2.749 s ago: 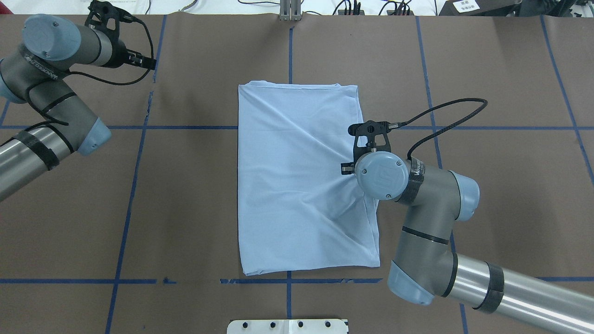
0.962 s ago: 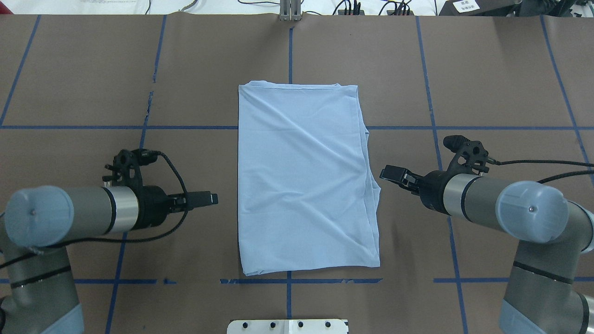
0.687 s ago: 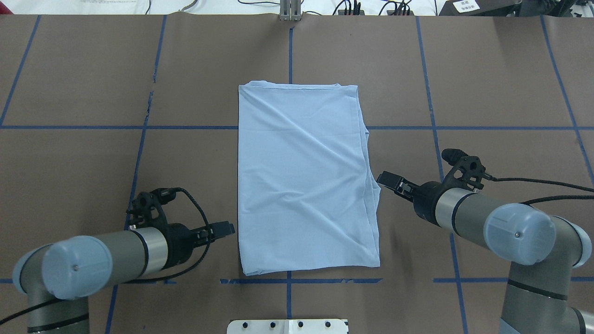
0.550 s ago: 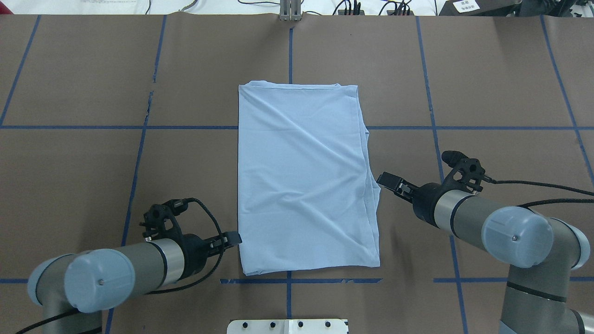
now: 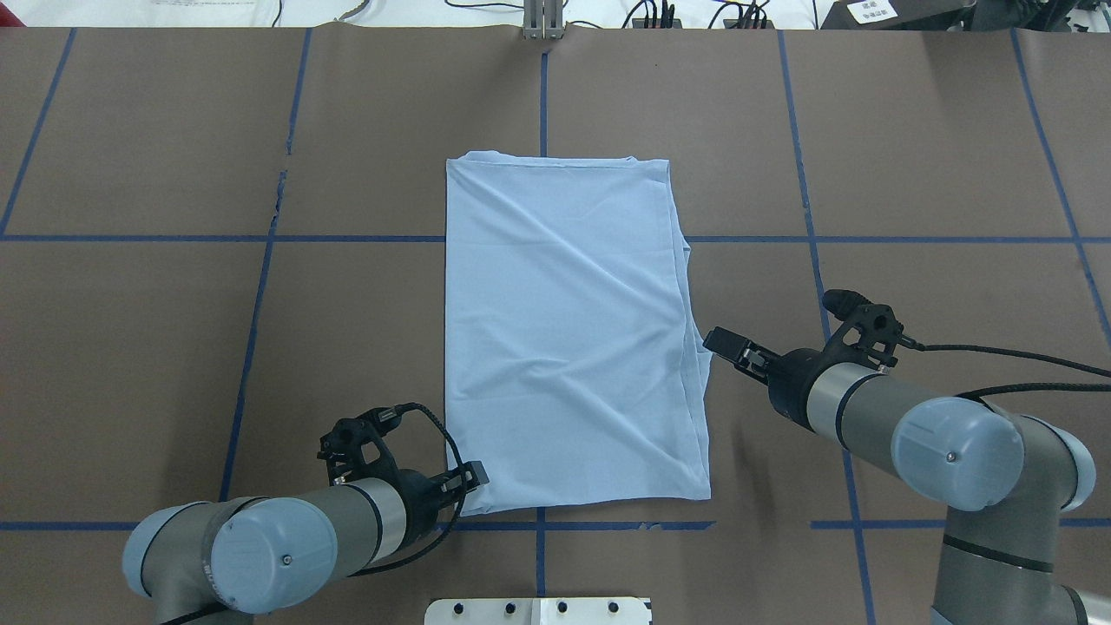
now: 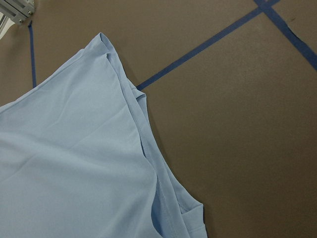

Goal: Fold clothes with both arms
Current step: 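Position both grippers at the shirt's near corners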

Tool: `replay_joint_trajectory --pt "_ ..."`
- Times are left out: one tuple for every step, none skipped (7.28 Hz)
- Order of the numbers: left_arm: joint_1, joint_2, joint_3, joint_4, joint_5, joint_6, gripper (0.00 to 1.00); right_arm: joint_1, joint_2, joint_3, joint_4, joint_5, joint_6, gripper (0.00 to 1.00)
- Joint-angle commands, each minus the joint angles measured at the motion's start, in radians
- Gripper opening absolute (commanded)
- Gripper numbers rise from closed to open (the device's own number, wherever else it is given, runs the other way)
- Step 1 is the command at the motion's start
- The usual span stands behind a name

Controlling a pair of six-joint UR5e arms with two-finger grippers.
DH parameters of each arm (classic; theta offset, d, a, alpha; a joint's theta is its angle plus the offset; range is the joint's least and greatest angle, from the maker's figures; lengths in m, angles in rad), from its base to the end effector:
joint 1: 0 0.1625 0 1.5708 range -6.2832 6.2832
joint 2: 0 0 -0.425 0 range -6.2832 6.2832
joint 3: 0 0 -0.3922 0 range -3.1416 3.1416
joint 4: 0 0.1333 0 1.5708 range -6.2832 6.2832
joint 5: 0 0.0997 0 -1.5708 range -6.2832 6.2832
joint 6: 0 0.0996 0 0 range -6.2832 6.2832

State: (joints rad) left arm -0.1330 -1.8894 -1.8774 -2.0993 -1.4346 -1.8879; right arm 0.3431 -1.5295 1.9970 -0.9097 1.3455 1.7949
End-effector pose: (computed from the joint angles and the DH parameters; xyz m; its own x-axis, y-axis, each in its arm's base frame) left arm 0.5571 -0.2227 0.2854 0.3022 -0.3521 -0.8858 0.3669 0.9006 -0.2328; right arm -0.4167 -0.3140 0.3618 0.2778 0.3293 0.9025 -0.5946 0.7967 -0.1076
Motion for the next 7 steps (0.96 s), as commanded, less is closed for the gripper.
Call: replay_joint_trajectory --pt "0.001 -0.014 0.017 0.001 -0.001 0.000 0.61 -0.004 0.000 -0.003 0.000 -0.002 0.000 1.00" --pt "0.001 -0.014 0.015 0.001 -0.003 0.001 0.61 -0.004 0.000 -0.003 0.000 -0.003 0.000 1.00" --pt "0.001 -0.013 0.015 0.001 -0.004 0.001 0.61 -0.009 0.000 -0.003 0.000 -0.003 0.001 1.00" --pt "0.003 -0.013 0.014 0.001 -0.004 0.003 0.61 -0.012 0.002 -0.003 0.000 -0.003 0.001 1.00" --pt "0.003 -0.014 0.012 0.001 -0.004 0.003 0.61 -0.013 0.002 -0.007 0.002 -0.005 0.001 1.00" --pt "0.003 -0.014 0.012 0.001 -0.004 0.003 0.61 -0.013 0.003 -0.009 0.002 -0.005 0.001 1.00" --pt "0.003 -0.016 0.011 -0.001 -0.004 0.003 0.61 -0.015 0.003 -0.009 0.002 -0.006 0.001 1.00"
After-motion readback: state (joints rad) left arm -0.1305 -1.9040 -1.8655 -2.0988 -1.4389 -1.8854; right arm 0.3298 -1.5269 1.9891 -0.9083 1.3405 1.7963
